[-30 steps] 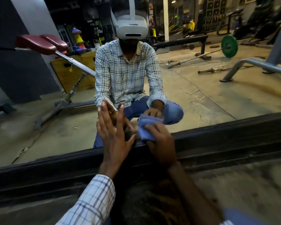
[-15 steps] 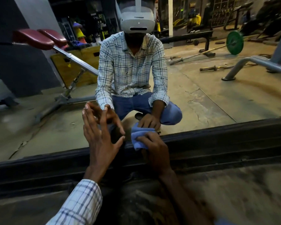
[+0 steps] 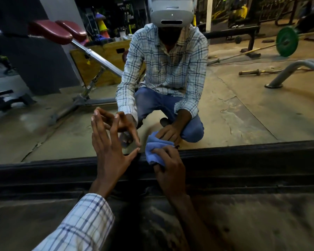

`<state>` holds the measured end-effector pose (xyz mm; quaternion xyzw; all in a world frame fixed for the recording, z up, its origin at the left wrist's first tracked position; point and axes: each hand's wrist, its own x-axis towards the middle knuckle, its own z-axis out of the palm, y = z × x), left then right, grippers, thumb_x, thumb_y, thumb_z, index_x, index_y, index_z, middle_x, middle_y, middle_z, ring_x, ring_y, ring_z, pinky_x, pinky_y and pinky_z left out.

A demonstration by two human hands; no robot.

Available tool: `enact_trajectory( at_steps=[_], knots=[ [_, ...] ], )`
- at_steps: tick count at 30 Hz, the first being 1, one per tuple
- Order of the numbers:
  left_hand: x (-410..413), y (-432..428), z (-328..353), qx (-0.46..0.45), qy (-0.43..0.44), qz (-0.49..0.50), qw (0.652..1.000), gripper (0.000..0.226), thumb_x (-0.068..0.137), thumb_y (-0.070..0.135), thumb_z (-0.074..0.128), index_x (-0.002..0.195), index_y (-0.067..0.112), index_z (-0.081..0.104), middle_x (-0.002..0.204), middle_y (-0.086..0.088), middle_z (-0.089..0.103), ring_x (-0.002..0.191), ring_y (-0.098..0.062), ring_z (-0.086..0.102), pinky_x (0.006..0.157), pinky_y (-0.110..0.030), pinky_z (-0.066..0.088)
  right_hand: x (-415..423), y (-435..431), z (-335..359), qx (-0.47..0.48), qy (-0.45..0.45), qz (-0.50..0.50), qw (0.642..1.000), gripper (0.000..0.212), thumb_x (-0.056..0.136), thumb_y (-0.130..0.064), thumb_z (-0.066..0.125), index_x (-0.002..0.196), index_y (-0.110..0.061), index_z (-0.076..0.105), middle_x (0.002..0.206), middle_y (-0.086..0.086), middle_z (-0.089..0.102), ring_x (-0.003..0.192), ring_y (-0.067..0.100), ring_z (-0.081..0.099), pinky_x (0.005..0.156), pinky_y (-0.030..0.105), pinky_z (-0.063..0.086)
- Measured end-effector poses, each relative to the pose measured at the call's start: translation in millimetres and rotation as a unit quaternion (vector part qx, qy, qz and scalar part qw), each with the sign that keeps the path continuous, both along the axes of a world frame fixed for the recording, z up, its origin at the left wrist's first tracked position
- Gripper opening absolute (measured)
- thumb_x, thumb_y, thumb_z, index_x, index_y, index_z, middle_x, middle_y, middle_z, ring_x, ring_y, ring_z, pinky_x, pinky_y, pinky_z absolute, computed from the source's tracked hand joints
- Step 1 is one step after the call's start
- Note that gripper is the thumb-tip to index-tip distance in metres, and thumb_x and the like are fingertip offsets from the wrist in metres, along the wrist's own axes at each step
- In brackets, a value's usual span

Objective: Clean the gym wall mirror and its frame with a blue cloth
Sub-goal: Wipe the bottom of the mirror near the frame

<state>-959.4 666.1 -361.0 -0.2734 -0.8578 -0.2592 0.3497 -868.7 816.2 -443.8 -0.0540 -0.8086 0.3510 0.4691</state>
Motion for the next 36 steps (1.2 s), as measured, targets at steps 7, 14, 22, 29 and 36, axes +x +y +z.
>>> enact_trajectory(
  at_steps=[7,14,22,29,36],
  knots=[
    [3,1,1,0.006,0.002,0.007,1.000,0.131,0.064,0.042,0.097,0.163,0.020,0.014,0.170,-0.024,-0.010,0.159,-0.031,-0.014,0.119,-0.063,0.018,15,25,3,0.022,-0.024,-0.013,0.999,0.030,0.095,-0.037,0.060,0.115,-0.017,0.069,0.116,0.003,0.059,0.110,0.019,0.056,0.091,0.019,0.047],
    [4,13,-5,0.045,-0.011,-0.014,0.999,0.134,0.063,0.049,0.095,0.164,0.018,0.013,0.169,-0.025,-0.012,0.157,-0.031,-0.017,0.123,-0.063,0.009,69,114,11,-0.077,0.057,-0.184,0.978,0.022,0.088,-0.011,0.073,0.108,-0.006,0.066,0.109,0.014,0.060,0.102,0.017,0.055,0.087,0.023,0.044],
    [8,18,-6,0.048,-0.034,-0.020,0.998,0.137,0.064,0.044,0.096,0.165,0.021,0.005,0.169,-0.027,-0.014,0.157,-0.036,-0.019,0.121,-0.064,0.008,43,57,17,-0.093,0.025,-0.146,0.985,0.028,0.092,-0.016,0.073,0.118,-0.012,0.062,0.120,0.003,0.058,0.110,0.012,0.056,0.093,0.025,0.048],
    [6,18,-9,0.047,-0.028,-0.023,0.998,0.137,0.065,0.042,0.096,0.165,0.020,0.005,0.169,-0.027,-0.011,0.158,-0.039,-0.015,0.122,-0.064,0.008,35,68,61,-0.119,0.141,-0.216,0.959,0.021,0.088,-0.009,0.073,0.107,-0.008,0.065,0.104,0.004,0.061,0.093,0.013,0.057,0.083,0.016,0.047],
    [6,15,-8,0.037,-0.011,-0.023,0.999,0.135,0.066,0.046,0.095,0.165,0.019,0.008,0.169,-0.026,-0.011,0.158,-0.041,-0.010,0.121,-0.065,0.013,0,7,97,-0.052,0.116,-0.128,0.984,0.025,0.095,-0.018,0.068,0.116,-0.005,0.064,0.112,0.004,0.060,0.099,0.014,0.059,0.081,0.026,0.051]
  ],
)
